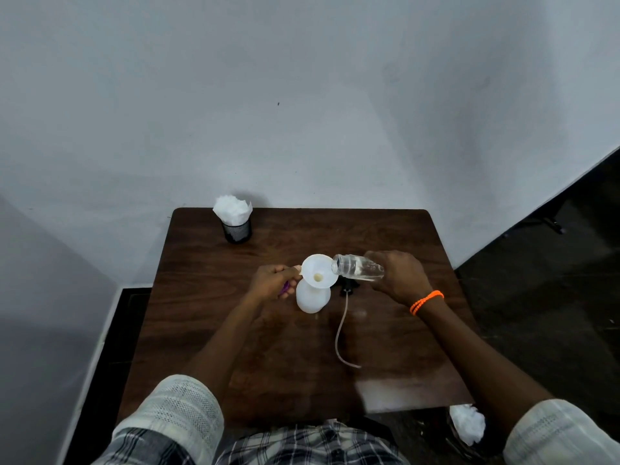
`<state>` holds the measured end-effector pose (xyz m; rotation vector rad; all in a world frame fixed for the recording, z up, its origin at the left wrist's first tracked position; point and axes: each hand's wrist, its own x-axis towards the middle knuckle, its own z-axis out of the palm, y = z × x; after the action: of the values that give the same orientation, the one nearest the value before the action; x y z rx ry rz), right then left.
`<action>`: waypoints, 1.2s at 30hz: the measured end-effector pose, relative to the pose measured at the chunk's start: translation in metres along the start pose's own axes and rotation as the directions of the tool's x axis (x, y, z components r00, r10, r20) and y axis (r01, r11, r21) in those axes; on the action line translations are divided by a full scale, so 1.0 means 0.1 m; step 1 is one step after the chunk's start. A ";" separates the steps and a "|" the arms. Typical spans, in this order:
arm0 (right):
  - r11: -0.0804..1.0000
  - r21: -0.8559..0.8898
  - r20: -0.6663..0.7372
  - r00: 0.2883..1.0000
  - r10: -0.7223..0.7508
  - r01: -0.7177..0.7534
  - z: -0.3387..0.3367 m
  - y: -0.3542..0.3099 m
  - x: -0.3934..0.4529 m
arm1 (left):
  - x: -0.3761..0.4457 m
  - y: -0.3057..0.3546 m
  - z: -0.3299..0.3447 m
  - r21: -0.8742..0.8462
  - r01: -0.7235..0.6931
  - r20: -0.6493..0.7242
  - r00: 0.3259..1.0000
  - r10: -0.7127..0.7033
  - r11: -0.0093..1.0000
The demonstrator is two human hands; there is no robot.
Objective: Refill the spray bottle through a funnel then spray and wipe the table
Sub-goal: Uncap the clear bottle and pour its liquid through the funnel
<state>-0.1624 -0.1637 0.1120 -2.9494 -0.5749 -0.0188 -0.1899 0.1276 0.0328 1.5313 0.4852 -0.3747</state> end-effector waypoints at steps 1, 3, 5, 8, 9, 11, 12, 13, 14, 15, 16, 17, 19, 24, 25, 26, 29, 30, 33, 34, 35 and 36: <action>1.000 0.000 0.001 1.000 -0.002 0.002 -0.01 -0.01 0.00 | -0.01 0.00 0.00 0.002 -0.001 0.000 1.000 0.001 1.000; 1.000 0.001 0.005 1.000 -0.012 0.012 -0.03 -0.02 -0.01 | 0.00 0.00 0.00 0.007 -0.002 0.001 1.000 0.002 1.000; 1.000 -0.004 0.005 1.000 -0.020 0.020 -0.05 -0.02 -0.01 | -0.01 0.00 0.00 0.016 -0.003 0.003 1.000 0.003 1.000; 1.000 -0.012 -0.001 1.000 -0.028 0.028 -0.09 -0.04 -0.01 | 0.00 -0.01 -0.01 0.018 0.000 0.002 1.000 0.000 1.000; 0.999 -0.008 -0.005 0.999 -0.032 0.032 -0.09 -0.05 -0.01 | -0.01 -0.01 -0.01 0.016 0.000 0.001 1.000 0.000 1.000; 0.999 0.004 -0.011 0.999 -0.038 0.038 -0.11 -0.05 -0.01 | -0.02 -0.01 0.00 0.012 0.001 0.002 1.000 -0.001 1.000; 0.999 0.004 -0.011 0.999 -0.038 0.039 -0.11 -0.05 -0.01 | -0.01 -0.01 0.00 0.010 0.005 0.002 1.000 -0.005 1.000; 0.999 0.001 -0.009 0.999 -0.035 0.035 -0.12 -0.05 -0.01 | -0.01 -0.01 0.00 0.010 0.011 0.001 1.000 -0.011 1.000; 0.999 -0.002 -0.006 0.999 -0.032 0.032 -0.13 -0.05 0.00 | -0.01 -0.01 0.00 0.011 0.016 0.000 1.000 -0.016 1.000; 1.000 -0.002 -0.003 1.000 -0.028 0.028 -0.14 -0.06 0.00 | -0.01 -0.01 0.00 0.013 0.018 -0.001 1.000 -0.018 1.000; 1.000 0.001 -0.003 1.000 -0.027 0.027 -0.15 -0.06 0.01 | 0.00 -0.02 0.00 0.016 0.019 -0.002 1.000 -0.019 1.000; 1.000 0.005 -0.001 1.000 -0.024 0.024 -0.15 -0.06 0.01 | 0.00 -0.02 -0.01 0.017 0.020 -0.002 1.000 -0.020 1.000; 1.000 0.001 0.000 1.000 -0.026 0.026 -0.16 -0.08 0.01 | 0.00 -0.02 -0.02 0.016 0.018 -0.001 1.000 -0.018 1.000; 1.000 0.000 -0.001 1.000 -0.028 0.028 -0.18 -0.11 0.03 | -0.03 0.00 -0.01 0.001 0.016 0.003 1.000 -0.016 1.000; 1.000 -0.001 0.001 1.000 -0.028 0.028 -0.19 -0.11 0.03 | -0.03 0.00 -0.01 0.002 0.017 0.000 1.000 -0.017 1.000; 1.000 -0.004 0.001 1.000 -0.029 0.029 -0.19 -0.12 0.03 | -0.03 0.00 -0.01 -0.001 0.018 -0.003 1.000 -0.018 1.000; 1.000 -0.005 -0.003 1.000 -0.018 0.018 -0.19 -0.13 0.03 | -0.03 0.00 -0.01 -0.008 0.021 0.006 1.000 -0.021 1.000; 1.000 -0.009 -0.004 1.000 -0.016 0.016 -0.18 -0.13 0.03 | -0.03 0.00 -0.01 -0.006 0.020 0.008 1.000 -0.020 1.000; 1.000 -0.028 -0.004 1.000 -0.009 0.009 -0.17 -0.13 0.05 | -0.03 0.00 -0.02 0.004 0.021 0.005 1.000 -0.021 1.000; 1.000 -0.029 -0.007 1.000 -0.006 0.006 -0.16 -0.13 0.05 | -0.03 0.00 -0.02 0.004 0.018 0.004 1.000 -0.018 1.000; 1.000 -0.026 -0.009 1.000 -0.002 0.002 -0.16 -0.12 0.05 | -0.03 0.00 -0.02 0.005 0.016 0.002 1.000 -0.016 1.000; 1.000 -0.026 -0.012 1.000 0.000 0.000 -0.16 -0.12 0.05 | -0.03 0.00 -0.02 0.006 0.014 -0.001 1.000 -0.014 1.000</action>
<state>-0.1619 -0.1530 0.1294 -2.9725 -0.5778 -0.0439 -0.1927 0.1297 0.0349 1.5348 0.4959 -0.3869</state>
